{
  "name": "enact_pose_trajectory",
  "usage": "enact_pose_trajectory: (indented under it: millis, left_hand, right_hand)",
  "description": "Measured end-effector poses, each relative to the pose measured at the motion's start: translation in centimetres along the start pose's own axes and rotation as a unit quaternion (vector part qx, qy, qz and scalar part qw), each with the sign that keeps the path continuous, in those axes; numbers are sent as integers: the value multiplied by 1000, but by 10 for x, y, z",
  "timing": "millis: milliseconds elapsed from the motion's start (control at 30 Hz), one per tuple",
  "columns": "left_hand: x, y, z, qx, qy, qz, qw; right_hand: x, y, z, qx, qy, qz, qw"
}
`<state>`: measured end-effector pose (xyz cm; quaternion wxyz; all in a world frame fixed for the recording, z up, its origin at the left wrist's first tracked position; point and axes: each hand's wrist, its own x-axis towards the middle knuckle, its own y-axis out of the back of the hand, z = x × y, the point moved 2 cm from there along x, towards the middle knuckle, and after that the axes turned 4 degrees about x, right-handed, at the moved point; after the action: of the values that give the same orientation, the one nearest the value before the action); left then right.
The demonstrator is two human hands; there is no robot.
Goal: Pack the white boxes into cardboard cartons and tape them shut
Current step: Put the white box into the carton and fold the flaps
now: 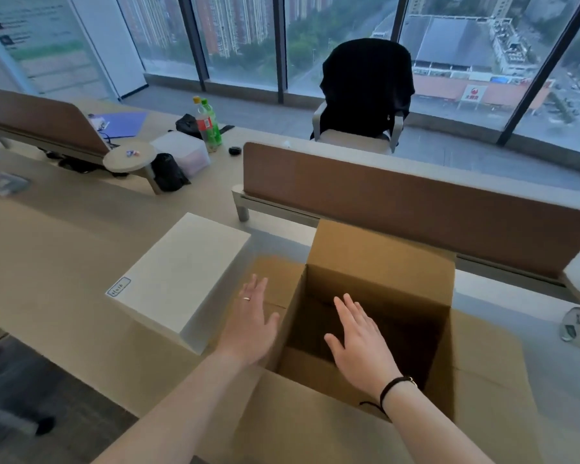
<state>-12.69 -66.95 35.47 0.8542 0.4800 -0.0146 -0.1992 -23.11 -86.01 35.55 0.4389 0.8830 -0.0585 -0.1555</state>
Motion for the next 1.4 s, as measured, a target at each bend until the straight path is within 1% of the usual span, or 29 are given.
enact_pose_trajectory:
  millis: [167, 233, 300, 400, 533, 600, 667, 733, 800, 867, 967, 1067, 1167, 1267, 1333, 1400]
  left_hand:
    - [17, 44, -62, -42, 40, 24, 998]
    - [23, 62, -89, -33, 49, 41, 997]
    - [31, 77, -116, 2, 59, 48, 997]
    - [43, 91, -153, 42, 89, 37, 994]
    - [56, 95, -196, 78, 126, 4, 989]
    - [58, 93, -214, 103, 123, -13, 987]
    - [57, 88, -228, 130, 97, -6, 987]
    - [54, 87, -238, 157, 77, 22, 984]
    - [51, 84, -246, 163, 79, 25, 983]
    - [50, 81, -252, 157, 90, 25, 983]
    - [50, 76, -255, 163, 98, 52, 980]
    - [51, 76, -256, 164, 105, 60, 979]
    - [53, 74, -262, 152, 101, 67, 981]
    - [51, 79, -274, 126, 99, 78, 984]
    - [50, 91, -284, 79, 115, 60, 988]
    - [50, 106, -294, 26, 154, 29, 987]
  right_hand:
    - [34, -24, -73, 20, 23, -25, 999]
    - [49, -37, -102, 24, 25, -42, 999]
    - [68, -47, -130, 22, 24, -57, 998]
    - [102, -60, -169, 18, 24, -69, 997]
    - [149, -77, -210, -9, 20, -96, 995]
    - [172, -88, -224, -34, 11, -112, 993]
    - [194, -101, -232, -57, -1, -121, 991]
    - [213, -112, -233, -67, -19, -126, 990]
    - [229, -122, -227, -77, -38, -130, 988]
    - [243, -125, -221, -113, -37, -124, 985]
    - [263, -120, -218, -163, -34, -102, 981]
    - [281, -112, -216, -150, -77, -85, 982]
    - [286, -111, -214, -100, -121, -72, 985]
    - [278, -116, -217, -107, -135, -65, 983]
    - [267, -117, -219, -120, -145, -71, 980]
    - [253, -119, -221, -136, -150, -67, 977]
